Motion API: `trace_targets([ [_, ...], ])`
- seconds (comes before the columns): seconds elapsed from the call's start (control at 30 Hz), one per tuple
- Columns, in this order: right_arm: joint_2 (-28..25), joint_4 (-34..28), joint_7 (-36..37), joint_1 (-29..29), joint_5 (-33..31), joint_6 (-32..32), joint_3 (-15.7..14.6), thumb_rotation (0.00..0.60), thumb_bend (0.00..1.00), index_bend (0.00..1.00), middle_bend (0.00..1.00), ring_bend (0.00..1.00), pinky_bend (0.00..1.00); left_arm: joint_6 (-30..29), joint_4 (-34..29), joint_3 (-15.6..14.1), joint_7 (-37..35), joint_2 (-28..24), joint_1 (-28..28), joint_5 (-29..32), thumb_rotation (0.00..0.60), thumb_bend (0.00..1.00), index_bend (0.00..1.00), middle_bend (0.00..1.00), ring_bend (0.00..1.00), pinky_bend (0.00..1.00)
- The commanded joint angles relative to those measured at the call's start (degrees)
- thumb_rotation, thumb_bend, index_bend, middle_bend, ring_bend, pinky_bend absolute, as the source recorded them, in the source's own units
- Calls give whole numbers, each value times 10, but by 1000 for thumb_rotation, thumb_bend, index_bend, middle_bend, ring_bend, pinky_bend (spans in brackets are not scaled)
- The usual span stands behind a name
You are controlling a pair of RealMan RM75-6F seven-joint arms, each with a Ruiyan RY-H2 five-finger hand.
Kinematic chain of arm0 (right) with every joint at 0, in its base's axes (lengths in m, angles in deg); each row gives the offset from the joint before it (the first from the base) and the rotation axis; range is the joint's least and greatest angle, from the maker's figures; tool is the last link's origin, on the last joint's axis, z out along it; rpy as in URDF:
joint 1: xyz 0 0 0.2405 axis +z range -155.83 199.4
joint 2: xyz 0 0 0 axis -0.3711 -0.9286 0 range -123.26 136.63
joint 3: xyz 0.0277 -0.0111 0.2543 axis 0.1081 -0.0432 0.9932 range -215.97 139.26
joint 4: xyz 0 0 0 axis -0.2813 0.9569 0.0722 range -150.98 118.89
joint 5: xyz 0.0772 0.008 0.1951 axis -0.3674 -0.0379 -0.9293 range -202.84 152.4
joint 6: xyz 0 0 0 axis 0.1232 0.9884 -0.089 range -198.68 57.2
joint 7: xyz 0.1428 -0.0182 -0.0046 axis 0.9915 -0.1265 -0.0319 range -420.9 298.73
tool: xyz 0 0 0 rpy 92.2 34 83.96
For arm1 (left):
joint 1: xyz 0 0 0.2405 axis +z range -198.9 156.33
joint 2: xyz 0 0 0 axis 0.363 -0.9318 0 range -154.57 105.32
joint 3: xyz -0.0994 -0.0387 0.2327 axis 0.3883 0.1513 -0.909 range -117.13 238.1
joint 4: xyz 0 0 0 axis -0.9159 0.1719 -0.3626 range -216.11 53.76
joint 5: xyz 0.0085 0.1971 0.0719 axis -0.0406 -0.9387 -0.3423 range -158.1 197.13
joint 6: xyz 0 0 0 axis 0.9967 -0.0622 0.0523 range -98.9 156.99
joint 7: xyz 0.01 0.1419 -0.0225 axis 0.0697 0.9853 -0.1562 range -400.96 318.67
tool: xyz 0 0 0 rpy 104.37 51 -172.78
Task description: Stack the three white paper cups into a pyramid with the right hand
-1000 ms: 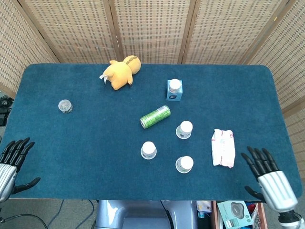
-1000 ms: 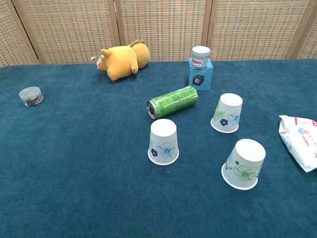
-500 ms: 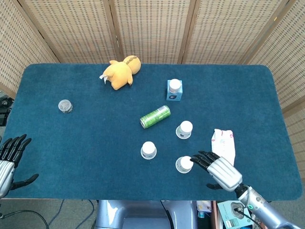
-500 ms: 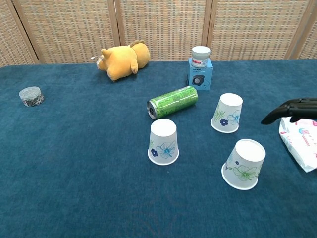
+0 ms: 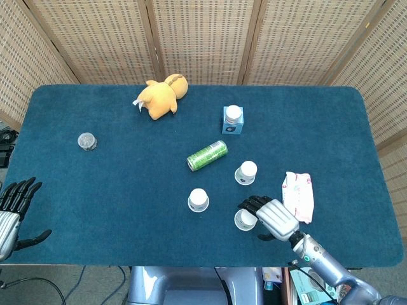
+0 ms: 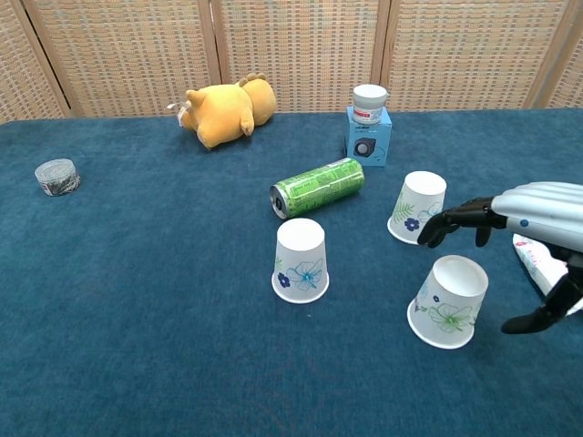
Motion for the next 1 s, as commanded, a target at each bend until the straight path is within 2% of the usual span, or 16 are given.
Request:
trace_targets([
  [0.03, 12, 7, -12, 7, -15, -9, 5, 600, 232, 266, 387, 299, 390, 2, 1, 0, 0, 0, -1, 2, 600, 168, 0, 0, 0, 0],
  [0.27, 35, 27, -22, 14, -37, -8, 9, 600, 267, 351, 453, 362, 433, 9, 1, 2, 5, 2, -4, 6, 600, 168, 0, 0, 0, 0],
  [0.53, 48, 39, -8, 17, -44, 8, 7, 600, 353, 477, 548, 441, 499, 9, -1, 1, 8, 3, -4, 5, 600, 168, 0, 0, 0, 0],
  [0.8, 51, 34, -2, 22, -53, 12, 7, 600, 377, 496, 565, 453, 505, 9, -1, 1, 6, 2, -4, 6, 600, 168, 0, 0, 0, 0],
  [1.0, 54, 24, -18, 35, -66, 21, 30, 600, 386, 496, 565, 453, 505, 13, -1, 1, 5, 2, -5, 7, 600, 168, 0, 0, 0, 0],
])
